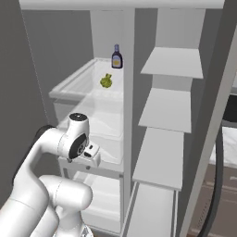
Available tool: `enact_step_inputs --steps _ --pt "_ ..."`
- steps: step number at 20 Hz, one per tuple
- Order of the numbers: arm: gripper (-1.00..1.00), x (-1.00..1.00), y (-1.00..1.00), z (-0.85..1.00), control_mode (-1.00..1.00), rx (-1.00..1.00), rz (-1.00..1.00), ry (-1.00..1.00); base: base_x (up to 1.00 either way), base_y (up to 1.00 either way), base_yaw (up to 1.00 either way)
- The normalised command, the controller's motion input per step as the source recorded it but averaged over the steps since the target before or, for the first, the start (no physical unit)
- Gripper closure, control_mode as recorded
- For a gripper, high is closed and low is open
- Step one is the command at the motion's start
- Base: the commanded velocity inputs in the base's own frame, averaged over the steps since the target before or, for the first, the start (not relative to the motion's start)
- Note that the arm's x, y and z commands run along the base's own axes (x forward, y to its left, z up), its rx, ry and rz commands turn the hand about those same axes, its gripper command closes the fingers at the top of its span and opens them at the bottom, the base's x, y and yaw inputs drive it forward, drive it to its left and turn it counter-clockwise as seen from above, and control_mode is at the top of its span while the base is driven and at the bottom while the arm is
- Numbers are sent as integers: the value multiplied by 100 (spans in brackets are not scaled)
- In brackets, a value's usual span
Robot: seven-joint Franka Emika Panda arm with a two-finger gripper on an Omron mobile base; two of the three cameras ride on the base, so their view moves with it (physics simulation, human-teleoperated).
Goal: Take the lemon and broccoli from the fridge shelf and place them in the freezer drawer to begin freezing them.
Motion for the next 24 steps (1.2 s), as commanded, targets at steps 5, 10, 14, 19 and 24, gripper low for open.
enact_step_inputs --steps 5,10,14,19,24 --pt "-100 50 0 98 -100 -5 0 -34 0 0 0" --pt "-100 24 0 100 -100 -7 0 -42 0 0 0" --pt "-100 9 0 88 -100 -7 0 -46 0 0 0" --pt "-100 9 0 69 -100 -6 0 -47 0 0 0" --pt "-100 22 0 73 -100 -1 0 -40 0 0 0"
